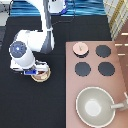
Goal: Take the lid off the pot, put the pot on the plate, and use the tool to push the pot to the front of the table.
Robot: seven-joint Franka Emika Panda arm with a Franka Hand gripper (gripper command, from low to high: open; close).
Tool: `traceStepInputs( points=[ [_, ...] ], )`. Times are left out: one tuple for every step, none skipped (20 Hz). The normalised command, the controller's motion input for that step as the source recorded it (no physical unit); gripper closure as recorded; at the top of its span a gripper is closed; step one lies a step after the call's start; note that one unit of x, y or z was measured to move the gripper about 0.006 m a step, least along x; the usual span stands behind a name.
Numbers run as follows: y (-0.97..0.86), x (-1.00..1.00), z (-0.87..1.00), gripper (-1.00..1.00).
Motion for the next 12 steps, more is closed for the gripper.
traceStepInputs(
  points=[
    [0.02, -0.34, 0.59, -1.0],
    [0.04, -0.32, 0.67, -1.0],
    [0.02, -0.33, 0.68, -1.0],
    [0.03, -0.33, 0.67, -1.0],
    [0.01, -0.33, 0.67, -1.0],
    [0.01, -0.33, 0.67, -1.0],
    [0.0, -0.35, 0.68, -1.0],
    [0.0, -0.43, 0.75, -1.0],
    [0.0, -0.47, 0.83, -1.0],
    [-0.1, -0.55, 0.83, -1.0],
    [-0.27, -0.64, 0.77, -1.0],
    [-0.3, -0.67, 0.75, -1.0]
  ],
)
